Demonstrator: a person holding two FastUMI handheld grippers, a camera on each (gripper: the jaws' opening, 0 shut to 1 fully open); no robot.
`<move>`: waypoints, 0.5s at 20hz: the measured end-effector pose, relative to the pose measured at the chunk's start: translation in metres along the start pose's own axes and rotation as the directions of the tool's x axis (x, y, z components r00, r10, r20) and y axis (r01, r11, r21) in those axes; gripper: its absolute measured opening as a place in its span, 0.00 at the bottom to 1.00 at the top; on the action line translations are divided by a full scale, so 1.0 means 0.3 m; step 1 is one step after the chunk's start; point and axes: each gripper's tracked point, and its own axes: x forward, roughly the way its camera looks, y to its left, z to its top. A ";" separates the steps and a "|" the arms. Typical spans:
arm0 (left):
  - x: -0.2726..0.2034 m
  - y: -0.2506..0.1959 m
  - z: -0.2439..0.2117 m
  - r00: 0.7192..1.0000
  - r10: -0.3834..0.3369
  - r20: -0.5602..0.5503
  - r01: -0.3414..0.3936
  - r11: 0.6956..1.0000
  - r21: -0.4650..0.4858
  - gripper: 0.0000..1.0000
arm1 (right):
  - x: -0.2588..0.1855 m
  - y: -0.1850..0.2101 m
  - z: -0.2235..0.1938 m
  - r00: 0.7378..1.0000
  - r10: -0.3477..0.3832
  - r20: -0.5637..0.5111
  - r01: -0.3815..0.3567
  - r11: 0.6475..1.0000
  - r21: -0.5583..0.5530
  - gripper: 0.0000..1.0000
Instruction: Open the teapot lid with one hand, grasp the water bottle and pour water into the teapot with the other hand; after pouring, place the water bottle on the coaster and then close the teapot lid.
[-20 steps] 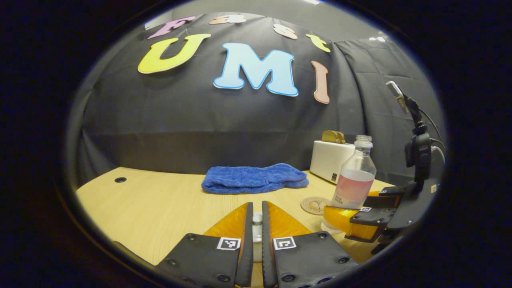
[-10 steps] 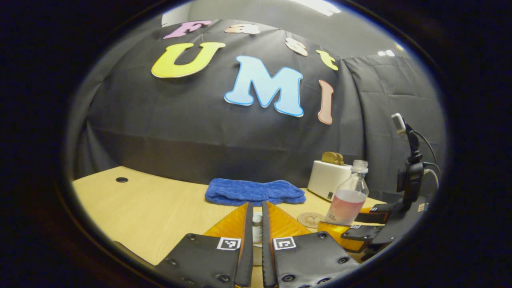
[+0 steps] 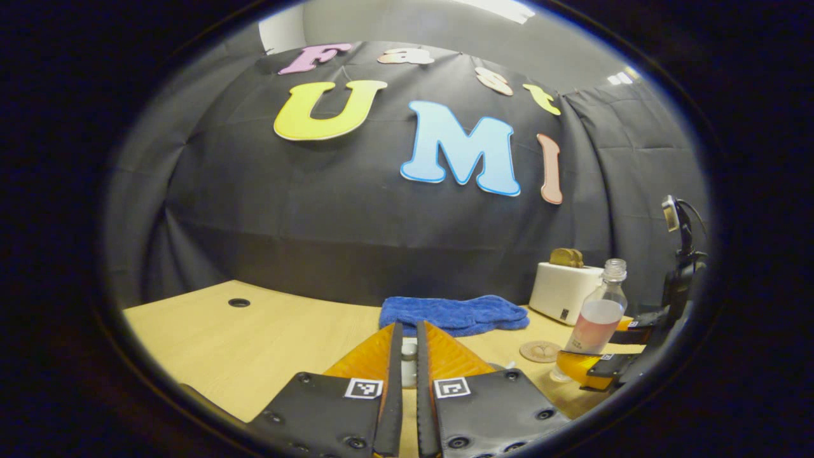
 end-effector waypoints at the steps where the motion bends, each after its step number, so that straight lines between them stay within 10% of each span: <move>1: 0.013 0.009 -0.016 1.000 0.000 -0.007 0.000 1.000 0.001 0.16 | 0.004 0.007 -0.006 1.000 0.009 -0.009 -0.009 1.000 -0.002 0.73; 10: 0.018 0.071 -0.051 0.999 0.018 -0.031 -0.019 1.000 -0.011 0.17 | -0.008 -0.037 -0.017 0.992 -0.113 -0.062 0.084 0.933 -0.351 0.74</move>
